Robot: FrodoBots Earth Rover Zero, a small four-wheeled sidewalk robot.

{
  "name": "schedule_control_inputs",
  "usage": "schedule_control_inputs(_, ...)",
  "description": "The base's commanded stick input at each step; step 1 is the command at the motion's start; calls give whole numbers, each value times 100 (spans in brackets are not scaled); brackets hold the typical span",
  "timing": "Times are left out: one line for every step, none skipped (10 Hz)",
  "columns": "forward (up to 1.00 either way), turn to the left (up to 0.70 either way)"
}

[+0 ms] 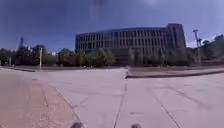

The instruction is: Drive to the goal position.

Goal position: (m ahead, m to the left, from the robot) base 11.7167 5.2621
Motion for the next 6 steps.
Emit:
schedule_control_inputs(85, 3)
schedule_control_inputs(85, 3)
schedule_control_inputs(85, 3)
schedule_control_inputs(85, 3)
schedule_control_inputs(85, 3)
schedule_control_inputs(85, 3)
